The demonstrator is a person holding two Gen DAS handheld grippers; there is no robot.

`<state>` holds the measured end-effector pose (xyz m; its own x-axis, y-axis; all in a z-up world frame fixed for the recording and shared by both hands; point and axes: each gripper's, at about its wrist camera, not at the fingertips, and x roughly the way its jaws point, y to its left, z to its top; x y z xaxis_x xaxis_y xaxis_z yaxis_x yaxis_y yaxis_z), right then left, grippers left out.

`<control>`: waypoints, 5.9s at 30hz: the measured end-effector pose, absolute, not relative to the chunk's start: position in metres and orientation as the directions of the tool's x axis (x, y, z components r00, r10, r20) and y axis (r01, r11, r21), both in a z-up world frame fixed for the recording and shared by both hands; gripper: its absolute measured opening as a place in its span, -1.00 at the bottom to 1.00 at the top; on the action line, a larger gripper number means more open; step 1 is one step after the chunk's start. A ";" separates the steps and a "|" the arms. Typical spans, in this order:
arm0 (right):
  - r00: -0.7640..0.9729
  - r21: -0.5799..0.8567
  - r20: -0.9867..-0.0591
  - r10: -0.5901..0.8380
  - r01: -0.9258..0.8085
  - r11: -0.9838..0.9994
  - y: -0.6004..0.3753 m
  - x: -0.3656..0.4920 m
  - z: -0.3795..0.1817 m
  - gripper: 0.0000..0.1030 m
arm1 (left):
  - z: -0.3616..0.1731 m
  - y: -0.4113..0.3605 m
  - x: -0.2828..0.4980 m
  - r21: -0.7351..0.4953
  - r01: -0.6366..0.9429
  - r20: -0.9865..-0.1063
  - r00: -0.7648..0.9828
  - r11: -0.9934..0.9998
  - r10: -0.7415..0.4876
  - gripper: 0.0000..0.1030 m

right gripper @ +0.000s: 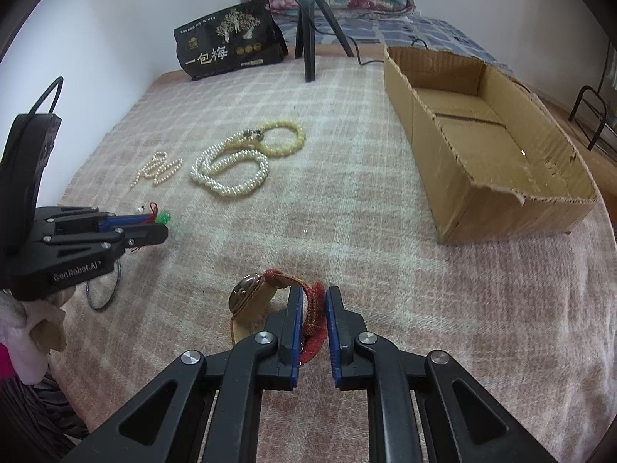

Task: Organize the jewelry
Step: 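Lift the jade pendant with the left tool while the right tool lifts the watch, then carry the pendant in the left tool while the right tool carries the watch over the box, then open the left tool to drop the pendant while the right tool releases the watch into the box, then move both tools back over the remaining jewelry on the blanket, then close the left tool on the blue bangle while the right tool grasps the white pearl necklace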

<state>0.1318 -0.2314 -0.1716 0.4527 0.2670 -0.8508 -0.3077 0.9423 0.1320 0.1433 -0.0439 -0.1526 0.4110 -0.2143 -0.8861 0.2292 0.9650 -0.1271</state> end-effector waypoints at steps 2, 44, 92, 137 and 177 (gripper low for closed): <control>0.465 0.128 -0.843 0.270 -0.315 0.941 -0.230 0.131 -0.167 -0.81 | -0.148 -0.045 0.143 -0.130 0.228 -0.881 0.420 0.965 -0.218 -0.77; 0.719 0.095 -0.684 0.123 -0.080 0.992 -0.359 0.275 -0.086 -0.81 | -0.067 -0.199 0.205 -0.180 0.401 -0.759 0.525 0.898 -0.386 -0.76; 0.761 0.064 -0.646 0.062 -0.027 0.998 -0.387 0.364 -0.097 0.66 | -0.097 -0.281 0.237 -0.172 0.517 -0.761 0.470 0.839 -0.446 0.00; 0.771 0.027 -0.623 0.130 -0.144 0.989 -0.317 0.170 -0.015 0.88 | -0.015 -0.047 0.099 -0.182 0.260 -0.699 0.644 0.948 -0.311 0.11; 0.434 0.135 -0.845 0.312 -0.392 0.910 -0.171 0.213 -0.170 -0.01 | -0.159 0.054 0.077 -0.133 0.156 -0.917 0.356 0.979 -0.181 -0.41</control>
<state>0.2134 -0.1712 -0.1699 0.4337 0.3121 -0.8453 -0.3924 0.9099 0.1347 0.0766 0.0545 -0.1589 0.3562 -0.1809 -0.9167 0.1559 0.9788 -0.1326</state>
